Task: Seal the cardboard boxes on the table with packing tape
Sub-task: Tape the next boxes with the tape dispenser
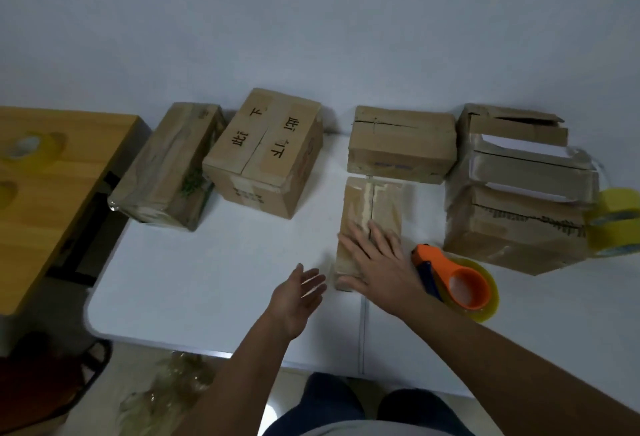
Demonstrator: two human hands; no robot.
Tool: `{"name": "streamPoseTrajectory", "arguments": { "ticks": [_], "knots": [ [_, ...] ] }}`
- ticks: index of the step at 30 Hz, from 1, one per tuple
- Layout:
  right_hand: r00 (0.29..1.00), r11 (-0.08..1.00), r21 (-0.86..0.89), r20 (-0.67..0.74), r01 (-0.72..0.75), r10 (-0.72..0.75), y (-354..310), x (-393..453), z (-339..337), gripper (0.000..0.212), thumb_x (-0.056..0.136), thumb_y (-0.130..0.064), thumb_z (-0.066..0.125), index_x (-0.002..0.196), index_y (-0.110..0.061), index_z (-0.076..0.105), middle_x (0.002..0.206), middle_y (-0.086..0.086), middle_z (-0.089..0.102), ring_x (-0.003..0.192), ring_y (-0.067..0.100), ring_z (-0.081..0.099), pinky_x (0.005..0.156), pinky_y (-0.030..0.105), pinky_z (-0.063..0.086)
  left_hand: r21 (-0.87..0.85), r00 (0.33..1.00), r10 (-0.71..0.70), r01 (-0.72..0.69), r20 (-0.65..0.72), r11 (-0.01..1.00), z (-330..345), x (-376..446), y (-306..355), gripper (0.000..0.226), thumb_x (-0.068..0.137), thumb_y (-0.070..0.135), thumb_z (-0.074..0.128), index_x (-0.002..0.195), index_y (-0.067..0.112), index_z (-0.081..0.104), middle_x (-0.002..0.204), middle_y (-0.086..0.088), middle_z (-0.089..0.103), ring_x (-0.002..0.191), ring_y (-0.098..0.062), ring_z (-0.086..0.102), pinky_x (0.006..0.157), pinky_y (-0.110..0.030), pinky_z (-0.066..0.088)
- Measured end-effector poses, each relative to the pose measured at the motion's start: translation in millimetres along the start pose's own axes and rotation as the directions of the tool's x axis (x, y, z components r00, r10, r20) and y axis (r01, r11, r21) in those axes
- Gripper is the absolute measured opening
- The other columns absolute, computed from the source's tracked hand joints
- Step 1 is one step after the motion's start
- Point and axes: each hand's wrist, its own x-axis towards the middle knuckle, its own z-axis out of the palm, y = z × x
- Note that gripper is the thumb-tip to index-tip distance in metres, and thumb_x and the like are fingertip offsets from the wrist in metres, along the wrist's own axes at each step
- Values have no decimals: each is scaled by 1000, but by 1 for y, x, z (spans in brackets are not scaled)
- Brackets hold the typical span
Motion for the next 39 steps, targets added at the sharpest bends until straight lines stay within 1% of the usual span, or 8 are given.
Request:
{"name": "streamPoseTrajectory", "arguments": {
  "ticks": [4, 10, 16, 21, 24, 27, 31, 39],
  "knots": [
    [1000, 997, -73, -18, -22, 21, 1, -3, 11, 76, 94, -71, 8, 154, -27, 24, 163, -2, 17, 148, 34, 18, 114, 52, 17, -109, 991, -122, 128, 62, 986, 0, -1, -4, 48, 106, 41, 39, 119, 1, 63, 121, -17, 67, 100, -26, 67, 76, -32, 52],
    [998, 999, -22, -41, -41, 40, 1, -6, 14, 73, 94, -70, 23, 154, -29, 24, 164, -6, 13, 150, 31, 15, 117, 52, 16, -129, 965, -229, 246, 131, 961, 0, -4, 0, 41, 106, 41, 42, 121, 5, 54, 122, -29, 63, 93, -34, 68, 73, -37, 56],
    [998, 998, -32, -44, -50, 49, 0, -6, 13, 77, 93, -72, 9, 155, -29, 19, 164, -5, 10, 151, 30, 11, 118, 54, 16, -331, 986, -147, 163, 72, 930, -1, 2, 1, 34, 101, 23, 57, 126, 0, 57, 111, -24, 67, 78, -22, 68, 57, -25, 57],
    [997, 997, -53, -52, -65, 62, 0, -5, 17, 78, 92, -74, 24, 156, -31, 17, 164, -7, 7, 151, 28, 5, 119, 52, 13, -278, 982, -127, 162, 142, 947, -8, 0, 5, 30, 96, 27, 65, 118, 7, 61, 111, -16, 72, 72, -15, 68, 59, -22, 54],
    [996, 997, -50, -72, -65, 61, 0, -4, 19, 74, 93, -71, 25, 155, -30, 21, 164, -6, 12, 151, 29, 9, 118, 53, 17, -242, 986, -54, 91, 155, 966, -12, -2, 4, 26, 93, 25, 68, 116, 11, 66, 98, -4, 73, 85, -15, 71, 67, -22, 54],
    [994, 997, -43, -92, -67, 63, -1, -5, 20, 73, 94, -70, 28, 154, -30, 23, 163, -6, 15, 151, 29, 11, 118, 53, 18, -177, 982, 112, -85, 151, 981, -15, -5, 2, 23, 93, 12, 66, 116, 12, 68, 94, -2, 75, 99, -19, 71, 82, -25, 52],
    [991, 997, -36, -113, -73, 68, -1, -4, 21, 73, 93, -71, 31, 154, -31, 25, 163, -8, 16, 151, 27, 11, 118, 52, 18, -29, 953, 294, -292, 78, 956, -13, -3, -5, 18, 92, 9, 67, 110, 10, 69, 96, -6, 73, 92, -18, 70, 85, -26, 52],
    [988, 995, -53, -138, -79, 71, -1, -4, 24, 73, 92, -70, 34, 154, -31, 27, 163, -8, 17, 151, 27, 11, 119, 51, 16, 29, 933, 358, -359, 38, 933, -2, 13, -7, 18, 94, 8, 66, 111, 6, 69, 89, -5, 73, 83, -15, 68, 89, -28, 53]
  ]
}}
